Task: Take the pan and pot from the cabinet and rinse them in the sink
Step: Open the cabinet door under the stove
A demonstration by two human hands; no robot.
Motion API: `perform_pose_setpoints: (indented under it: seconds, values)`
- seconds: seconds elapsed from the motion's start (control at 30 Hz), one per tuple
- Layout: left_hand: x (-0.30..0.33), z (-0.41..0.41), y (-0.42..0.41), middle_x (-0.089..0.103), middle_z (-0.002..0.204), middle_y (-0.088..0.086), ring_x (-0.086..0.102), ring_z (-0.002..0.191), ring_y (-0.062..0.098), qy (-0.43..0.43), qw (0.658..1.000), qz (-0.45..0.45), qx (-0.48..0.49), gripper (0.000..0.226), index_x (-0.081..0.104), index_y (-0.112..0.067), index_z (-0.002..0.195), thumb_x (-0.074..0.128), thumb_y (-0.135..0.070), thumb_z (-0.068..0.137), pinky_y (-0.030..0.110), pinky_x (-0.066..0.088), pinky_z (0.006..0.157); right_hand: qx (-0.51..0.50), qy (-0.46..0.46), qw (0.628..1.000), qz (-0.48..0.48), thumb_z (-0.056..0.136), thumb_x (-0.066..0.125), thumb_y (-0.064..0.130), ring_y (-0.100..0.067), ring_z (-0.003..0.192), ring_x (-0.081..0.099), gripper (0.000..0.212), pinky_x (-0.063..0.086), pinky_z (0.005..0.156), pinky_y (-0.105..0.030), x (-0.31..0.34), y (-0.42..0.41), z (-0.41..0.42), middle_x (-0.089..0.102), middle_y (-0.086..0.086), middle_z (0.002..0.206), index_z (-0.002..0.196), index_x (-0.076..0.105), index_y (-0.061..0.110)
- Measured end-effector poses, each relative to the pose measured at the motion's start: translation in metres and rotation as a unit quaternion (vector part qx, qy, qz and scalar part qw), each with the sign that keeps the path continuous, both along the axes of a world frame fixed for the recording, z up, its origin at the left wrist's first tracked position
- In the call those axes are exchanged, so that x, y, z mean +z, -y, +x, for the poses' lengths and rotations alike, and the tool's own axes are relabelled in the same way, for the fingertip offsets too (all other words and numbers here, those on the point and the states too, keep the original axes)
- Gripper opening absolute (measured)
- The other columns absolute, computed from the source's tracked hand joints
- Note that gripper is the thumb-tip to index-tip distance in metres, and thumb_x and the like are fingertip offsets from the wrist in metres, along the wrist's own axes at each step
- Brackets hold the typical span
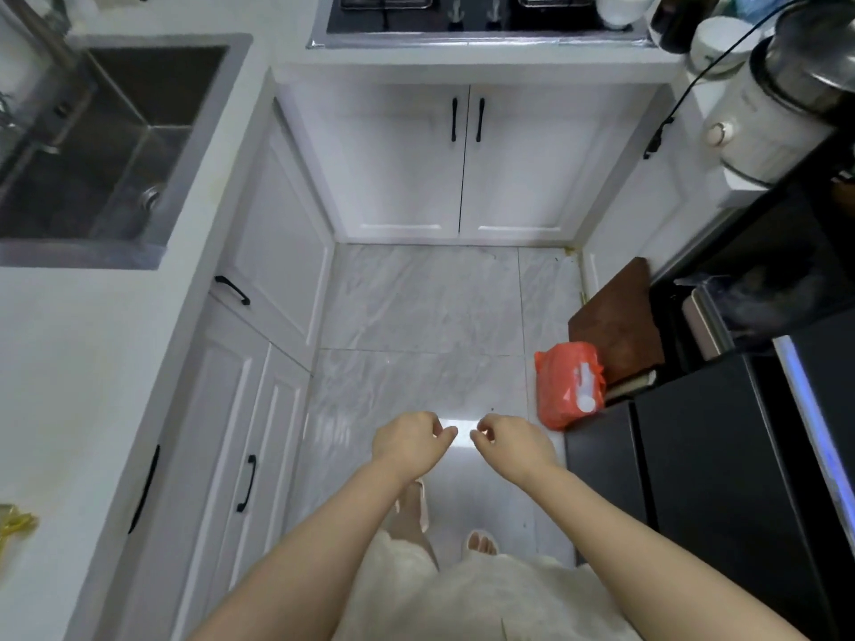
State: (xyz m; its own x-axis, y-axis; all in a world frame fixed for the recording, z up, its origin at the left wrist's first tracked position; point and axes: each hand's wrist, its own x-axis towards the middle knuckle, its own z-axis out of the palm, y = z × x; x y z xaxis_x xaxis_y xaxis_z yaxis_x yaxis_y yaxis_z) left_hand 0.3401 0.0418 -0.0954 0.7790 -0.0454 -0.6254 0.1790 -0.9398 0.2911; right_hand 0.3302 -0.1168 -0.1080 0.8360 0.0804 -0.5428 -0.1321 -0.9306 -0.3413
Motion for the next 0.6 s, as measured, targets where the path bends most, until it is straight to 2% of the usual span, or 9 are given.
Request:
perform_pose_setpoints:
  seconds: [0.1,0.2,0.6]
  values:
    - [0.006,0.044,-0.015,0.069,0.107,-0.002,0.063,0.102,0.022,0.017,1.0,0.001,-0.021,0.038,0.065,-0.024,0.103,0.043,-0.052,0.09,0.028,0.044,0.081,-0.033,0.011,0.999,-0.005,0.092,0.041,0.04,-0.025,0.099,0.062,0.034,0.042,0.075,-0.03,0.003,-0.013,0.039,0.069,-0.003,0.107,0.108,0.063,0.02]
    - [0.012,0.085,-0.035,0.068,0.112,-0.001,0.062,0.105,0.022,0.033,0.998,0.007,-0.045,0.04,0.065,-0.022,0.106,0.042,-0.051,0.091,0.03,0.046,0.085,-0.05,0.012,0.999,-0.002,0.092,0.04,0.04,-0.024,0.094,0.063,0.033,0.036,0.069,-0.027,0.007,-0.027,0.073,0.07,-0.002,0.101,0.102,0.064,0.019]
    - [0.007,0.184,-0.043,0.068,0.112,0.0,0.061,0.106,0.022,0.016,0.997,-0.006,-0.071,0.039,0.066,-0.021,0.104,0.043,-0.05,0.09,0.03,0.046,0.086,-0.067,0.04,0.997,-0.028,0.092,0.04,0.039,-0.024,0.091,0.063,0.032,0.035,0.066,-0.027,0.015,-0.036,0.171,0.07,-0.003,0.098,0.097,0.064,0.018]
